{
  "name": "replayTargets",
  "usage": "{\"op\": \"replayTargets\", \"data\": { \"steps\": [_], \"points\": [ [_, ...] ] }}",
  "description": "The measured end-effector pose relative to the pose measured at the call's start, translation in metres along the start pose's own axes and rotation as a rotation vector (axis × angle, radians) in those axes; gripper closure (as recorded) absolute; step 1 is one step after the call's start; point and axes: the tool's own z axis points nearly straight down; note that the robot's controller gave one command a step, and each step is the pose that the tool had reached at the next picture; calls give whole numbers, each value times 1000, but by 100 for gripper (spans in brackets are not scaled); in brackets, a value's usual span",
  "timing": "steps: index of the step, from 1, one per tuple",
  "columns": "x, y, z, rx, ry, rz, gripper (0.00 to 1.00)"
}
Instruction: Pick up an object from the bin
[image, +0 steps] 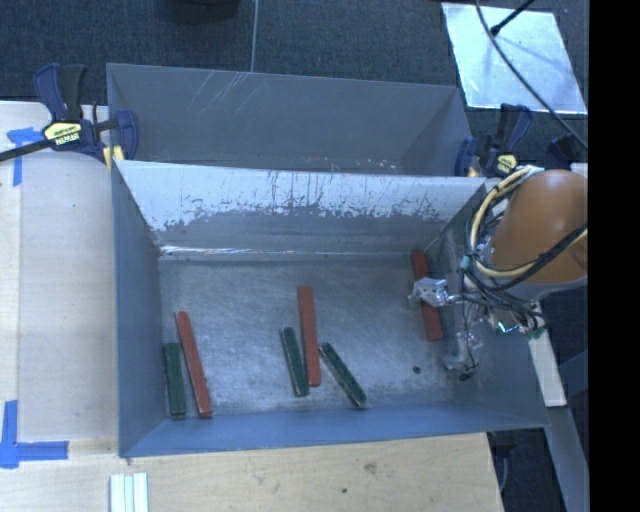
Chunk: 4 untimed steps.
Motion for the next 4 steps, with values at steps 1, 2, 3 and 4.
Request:
{"op": "replayTargets", "data": {
  "steps": [1,2,3,4],
  "points": [
    [0,0,0,0,0,0,0],
    [-35,17,-2,-44,6,-898,0],
    [-51,21,4,-85,43,-1144,0],
    [-46,13,9,-72,50,-1150,100]
  ]
}}
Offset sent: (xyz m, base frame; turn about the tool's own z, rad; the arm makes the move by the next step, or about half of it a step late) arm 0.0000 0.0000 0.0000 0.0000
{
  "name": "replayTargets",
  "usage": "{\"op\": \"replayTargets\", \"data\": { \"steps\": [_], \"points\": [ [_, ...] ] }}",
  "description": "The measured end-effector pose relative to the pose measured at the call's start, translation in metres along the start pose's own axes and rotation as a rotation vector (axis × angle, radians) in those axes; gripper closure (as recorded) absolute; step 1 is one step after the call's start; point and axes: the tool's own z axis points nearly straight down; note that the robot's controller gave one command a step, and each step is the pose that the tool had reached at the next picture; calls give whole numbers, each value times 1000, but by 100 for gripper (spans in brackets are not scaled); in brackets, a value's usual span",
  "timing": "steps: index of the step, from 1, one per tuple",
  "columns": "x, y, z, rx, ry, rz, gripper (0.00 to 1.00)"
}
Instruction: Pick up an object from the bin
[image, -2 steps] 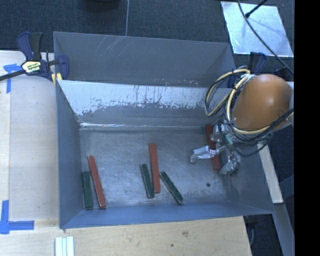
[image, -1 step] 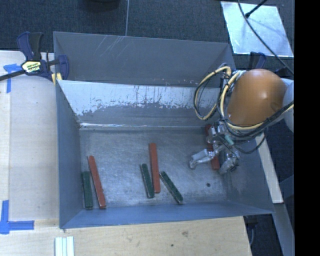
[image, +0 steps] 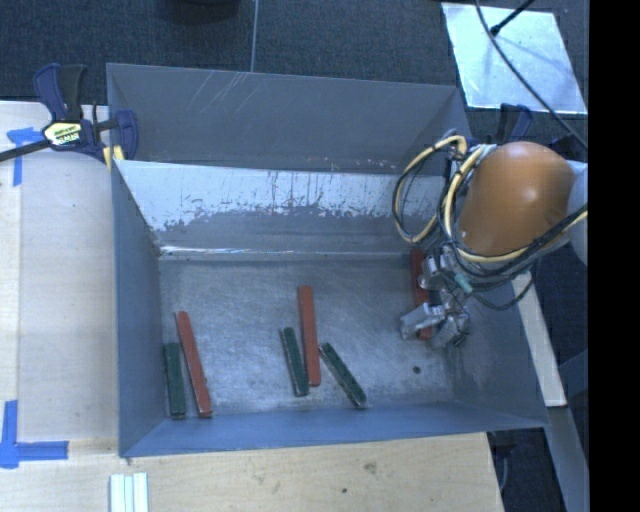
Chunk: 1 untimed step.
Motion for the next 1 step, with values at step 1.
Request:
{"op": "replayTargets", "data": {
  "steps": [1],
  "points": [
    [11,27,-141,94,5,-7,100]
  ]
}}
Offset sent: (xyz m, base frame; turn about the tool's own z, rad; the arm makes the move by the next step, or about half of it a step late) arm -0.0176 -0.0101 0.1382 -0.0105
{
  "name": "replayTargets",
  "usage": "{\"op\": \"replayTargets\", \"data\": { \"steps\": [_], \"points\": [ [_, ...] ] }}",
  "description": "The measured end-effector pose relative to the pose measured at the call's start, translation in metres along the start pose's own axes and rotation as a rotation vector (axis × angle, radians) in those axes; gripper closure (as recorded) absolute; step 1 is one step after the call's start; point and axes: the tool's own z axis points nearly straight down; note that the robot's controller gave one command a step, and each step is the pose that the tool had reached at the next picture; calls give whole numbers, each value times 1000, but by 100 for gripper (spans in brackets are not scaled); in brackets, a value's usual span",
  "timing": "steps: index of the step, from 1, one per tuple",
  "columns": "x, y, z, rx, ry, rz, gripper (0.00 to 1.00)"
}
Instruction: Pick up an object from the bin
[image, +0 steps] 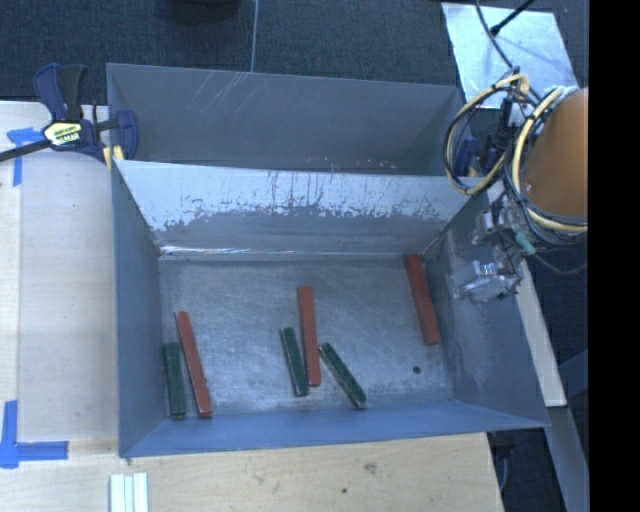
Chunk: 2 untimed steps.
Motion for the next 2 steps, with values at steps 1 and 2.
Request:
{"op": "replayTargets", "data": {
  "steps": [1,2],
  "points": [
    [-3,16,45,-11,-2,185,100],
    [-3,15,44,-8,-2,186,0]
  ]
}}
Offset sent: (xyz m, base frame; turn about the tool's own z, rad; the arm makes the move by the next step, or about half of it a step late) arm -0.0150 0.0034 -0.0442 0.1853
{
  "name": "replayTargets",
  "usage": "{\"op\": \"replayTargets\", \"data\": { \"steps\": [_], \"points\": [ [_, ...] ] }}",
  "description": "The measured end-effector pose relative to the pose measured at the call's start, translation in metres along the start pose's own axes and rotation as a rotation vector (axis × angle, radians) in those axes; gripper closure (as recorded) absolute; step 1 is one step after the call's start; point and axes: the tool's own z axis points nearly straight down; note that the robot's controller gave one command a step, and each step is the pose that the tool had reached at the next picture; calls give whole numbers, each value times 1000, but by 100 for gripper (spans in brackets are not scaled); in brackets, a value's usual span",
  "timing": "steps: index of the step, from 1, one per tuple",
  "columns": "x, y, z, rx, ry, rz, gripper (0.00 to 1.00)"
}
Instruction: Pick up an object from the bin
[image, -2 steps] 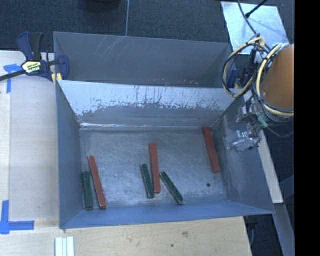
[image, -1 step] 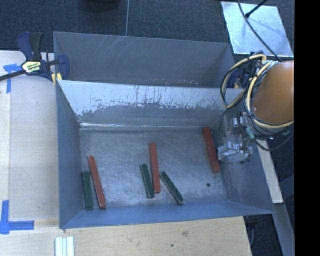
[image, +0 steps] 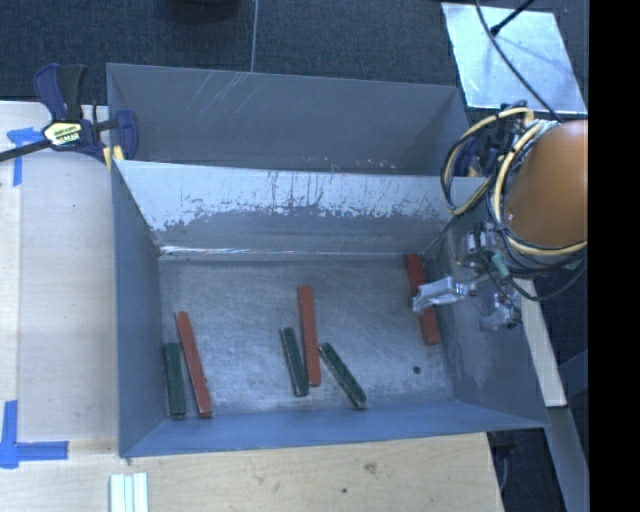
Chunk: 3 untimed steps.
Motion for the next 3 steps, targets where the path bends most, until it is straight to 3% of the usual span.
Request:
{"op": "replayTargets", "data": {
  "steps": [1,2,3],
  "points": [
    [3,-21,90,1,-2,-208,0],
    [-4,-22,86,7,-13,-208,100],
    [-1,-19,-34,3,2,-987,100]
  ]
}}
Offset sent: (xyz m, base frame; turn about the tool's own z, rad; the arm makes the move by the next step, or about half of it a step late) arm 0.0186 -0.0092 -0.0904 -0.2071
